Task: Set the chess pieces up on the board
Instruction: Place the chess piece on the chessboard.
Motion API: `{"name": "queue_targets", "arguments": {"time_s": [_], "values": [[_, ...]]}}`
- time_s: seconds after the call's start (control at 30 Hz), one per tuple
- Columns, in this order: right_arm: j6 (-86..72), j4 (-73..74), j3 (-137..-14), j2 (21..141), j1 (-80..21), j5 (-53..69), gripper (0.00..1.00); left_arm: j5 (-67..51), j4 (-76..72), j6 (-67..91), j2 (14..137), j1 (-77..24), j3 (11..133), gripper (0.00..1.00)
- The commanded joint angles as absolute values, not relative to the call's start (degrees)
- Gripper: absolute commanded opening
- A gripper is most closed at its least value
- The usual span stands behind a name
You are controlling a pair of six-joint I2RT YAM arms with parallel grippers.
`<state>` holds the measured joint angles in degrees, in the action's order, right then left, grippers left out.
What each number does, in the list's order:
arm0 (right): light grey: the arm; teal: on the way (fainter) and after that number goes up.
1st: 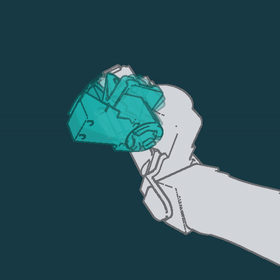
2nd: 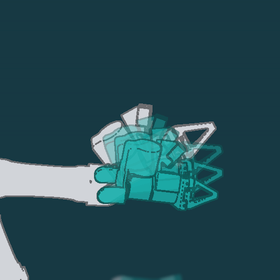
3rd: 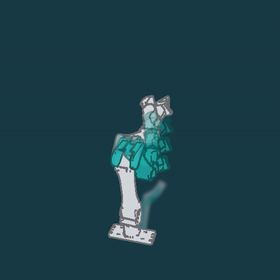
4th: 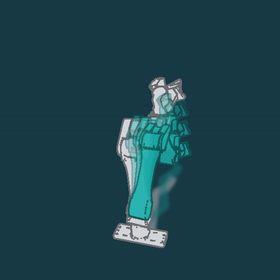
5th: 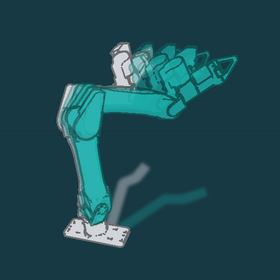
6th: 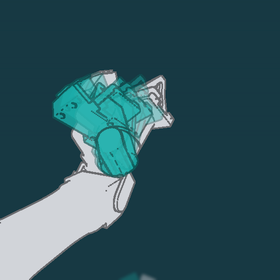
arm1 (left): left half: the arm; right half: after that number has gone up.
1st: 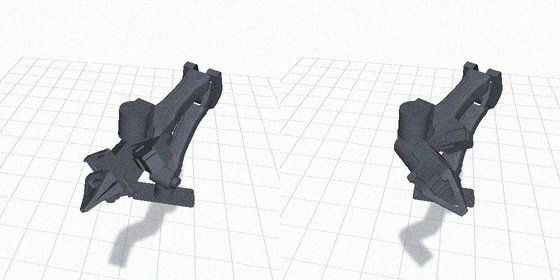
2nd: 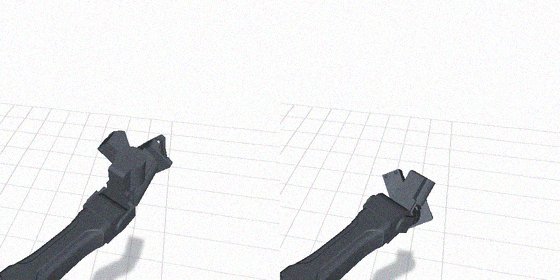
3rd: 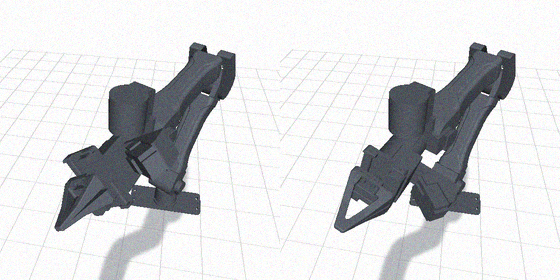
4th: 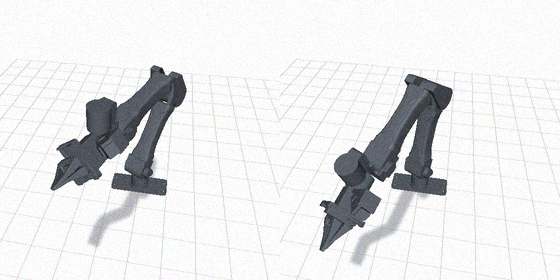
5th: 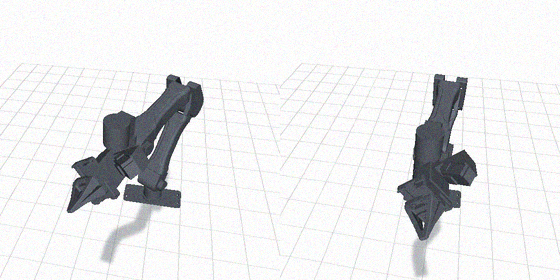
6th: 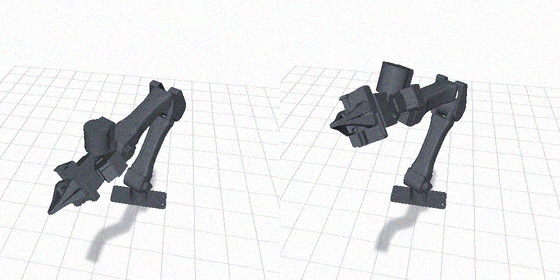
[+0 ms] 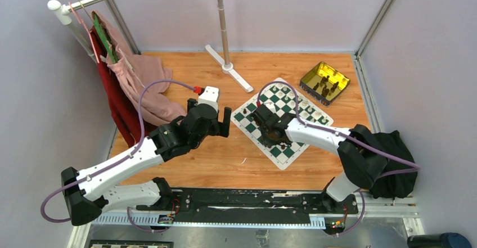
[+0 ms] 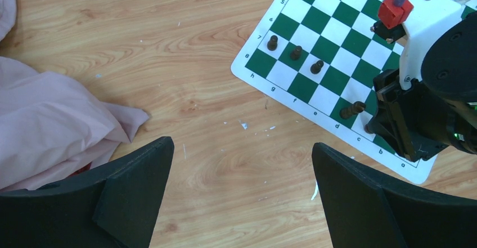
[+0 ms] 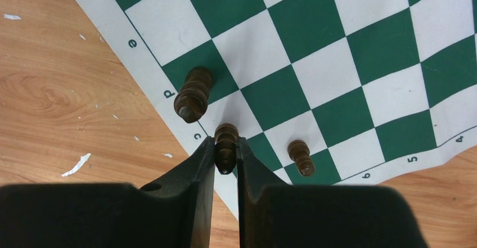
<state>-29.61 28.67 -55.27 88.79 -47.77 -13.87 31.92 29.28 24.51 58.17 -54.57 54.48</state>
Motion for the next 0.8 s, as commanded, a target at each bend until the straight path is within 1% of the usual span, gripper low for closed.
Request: {"name": "queue_targets", "arguments": {"time_s": [0.0, 0.4, 0.47, 0.5, 0.6, 0.67, 0.77], "values": [[-28.88, 27.59, -54.99, 90.50, -48.58, -13.80, 0.00, 32.66, 28.86, 25.14, 58.70, -54.93, 54.14, 1.00], [-28.23, 27.13, -56.01, 92.75, -48.51, -13.89, 0.01, 32.76, 29.25, 24.61, 59.09, -54.93, 54.32, 1.00], [-28.13, 27.26, -55.98, 92.79, -48.50, -13.74, 0.07, 32.78, 29.20, 24.69, 59.02, -54.93, 54.25, 1.00], [-27.99, 27.30, -55.93, 92.76, -48.47, -13.64, 0.13, 32.74, 29.19, 24.69, 58.91, -54.93, 54.23, 1.00], [-27.71, 27.57, -56.04, 92.49, -48.51, -13.67, 0.27, 32.78, 29.15, 24.70, 58.99, -54.88, 54.23, 1.00], [-27.52, 27.83, -56.29, 92.32, -48.50, -13.71, 0.31, 32.71, 29.03, 24.70, 59.11, -54.93, 54.23, 1.00], [-27.21, 28.46, -57.08, 91.89, -48.51, -14.02, 0.33, 32.52, 28.93, 24.73, 59.11, -54.92, 54.32, 1.00]]}}
